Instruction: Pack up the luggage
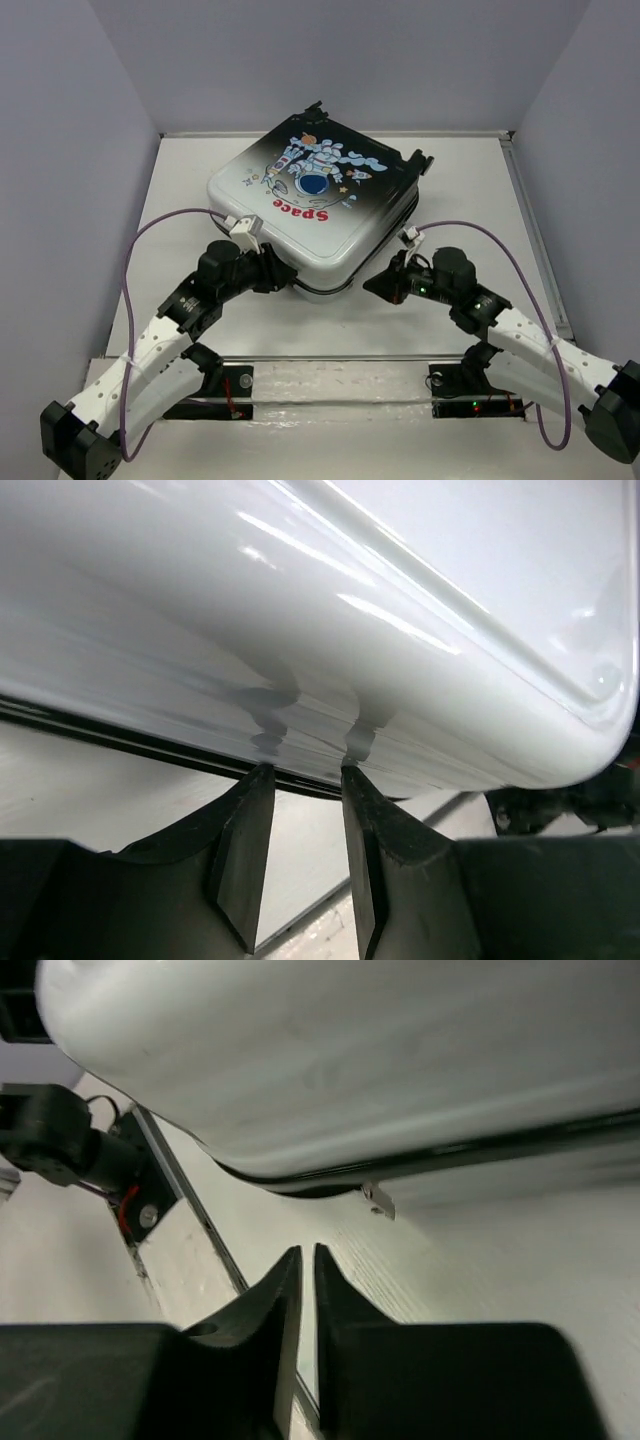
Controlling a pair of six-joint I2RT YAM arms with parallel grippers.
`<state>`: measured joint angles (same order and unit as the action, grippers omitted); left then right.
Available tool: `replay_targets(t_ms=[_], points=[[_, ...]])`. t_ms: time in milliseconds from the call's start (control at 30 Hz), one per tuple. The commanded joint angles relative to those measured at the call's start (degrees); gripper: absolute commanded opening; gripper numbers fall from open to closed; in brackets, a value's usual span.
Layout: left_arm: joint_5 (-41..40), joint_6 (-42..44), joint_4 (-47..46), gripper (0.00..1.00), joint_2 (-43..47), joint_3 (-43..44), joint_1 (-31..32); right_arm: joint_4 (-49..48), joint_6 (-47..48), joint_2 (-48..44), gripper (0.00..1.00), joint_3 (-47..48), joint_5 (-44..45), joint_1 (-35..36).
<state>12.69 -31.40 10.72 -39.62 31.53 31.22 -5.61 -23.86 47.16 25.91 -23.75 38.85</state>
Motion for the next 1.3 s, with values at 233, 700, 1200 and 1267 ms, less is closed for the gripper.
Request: replay_targets(t_ms=[233, 700, 1200, 1267], points=[[2.3, 0.7, -7.3, 0.45, -3.0, 3.4, 5.1, -24.0, 3.5, 11.1, 0.56, -7.5, 11.9, 3.3], [2.1, 0.4, -7.6, 0.44, -4.6, 4.3, 5.3, -43.3, 4.9, 24.9, 0.55, -7.9, 11.4, 3.3], [-3.4, -3.6, -24.2, 0.44, -14.0, 8.5, 5.3, -29.2, -0.7, 18.6, 0.07, -9.2, 28.7, 23.9], [-4.7, -3.9, -25.1, 0.44, -15.4, 9.4, 5.3, -24.1, -3.9, 18.5, 0.07, -8.1, 36.3, 29.0]])
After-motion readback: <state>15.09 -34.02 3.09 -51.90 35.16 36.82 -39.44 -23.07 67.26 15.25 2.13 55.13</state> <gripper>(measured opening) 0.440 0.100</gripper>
